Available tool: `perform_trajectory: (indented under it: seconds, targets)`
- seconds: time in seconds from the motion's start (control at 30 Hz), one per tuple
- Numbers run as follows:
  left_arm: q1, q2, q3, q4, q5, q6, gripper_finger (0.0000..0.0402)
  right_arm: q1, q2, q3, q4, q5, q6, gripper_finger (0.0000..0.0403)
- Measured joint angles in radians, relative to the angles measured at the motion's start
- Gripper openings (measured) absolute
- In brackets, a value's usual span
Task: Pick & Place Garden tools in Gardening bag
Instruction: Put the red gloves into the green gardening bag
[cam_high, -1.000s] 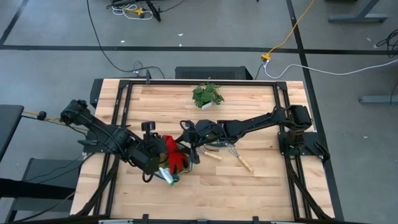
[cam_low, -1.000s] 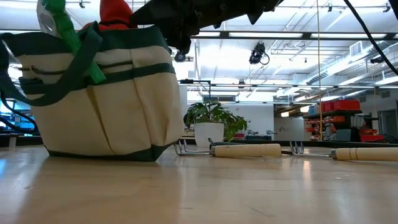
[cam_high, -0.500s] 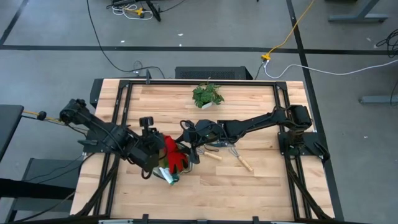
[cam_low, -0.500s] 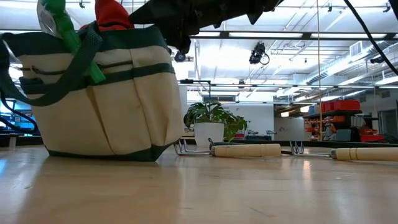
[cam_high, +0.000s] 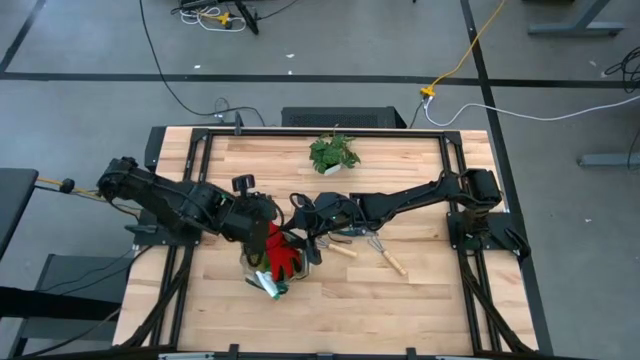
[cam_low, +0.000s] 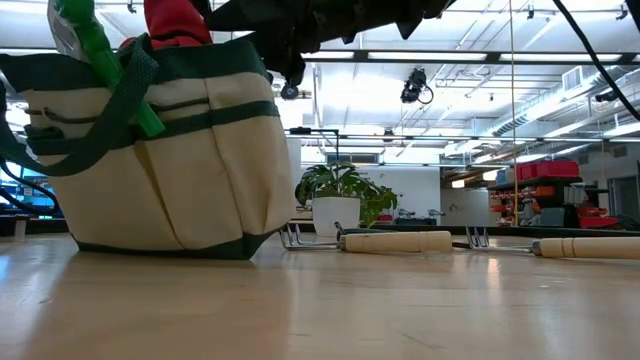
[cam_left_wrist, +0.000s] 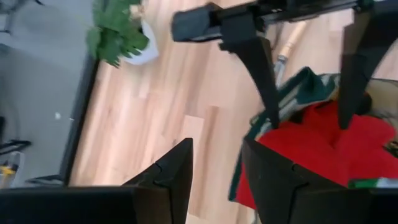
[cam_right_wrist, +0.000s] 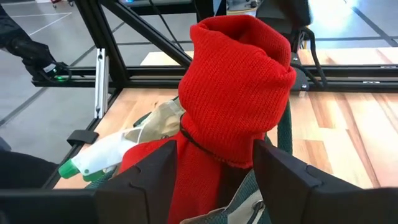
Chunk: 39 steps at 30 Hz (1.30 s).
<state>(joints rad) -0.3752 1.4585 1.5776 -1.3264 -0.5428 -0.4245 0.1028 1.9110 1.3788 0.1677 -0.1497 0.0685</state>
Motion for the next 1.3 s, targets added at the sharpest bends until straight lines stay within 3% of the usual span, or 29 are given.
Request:
perform_trajectory:
  seconds: [0.27,0.47,1.03,1.3]
  targets:
    - [0.008,0.009,-0.099,0.070,0.108,0.017,0.0140,-0.010,-0.035,0.002,-0.035,0.002,0.002,0.0207]
    - [0.008,0.010,-0.249,0.141,0.193,-0.009,0.0140,-0.022,-0.058,0.001,-0.136,0.090,0.037,0.0207]
    - [0.005,0.014,-0.276,0.203,0.173,-0.014,0.0140,-0.016,-0.064,0.001,-0.293,0.176,0.078,0.0207]
    - [0.005,0.014,-0.276,0.204,0.169,-0.019,0.0140,-0.013,-0.149,0.001,-0.499,0.188,0.143,0.0207]
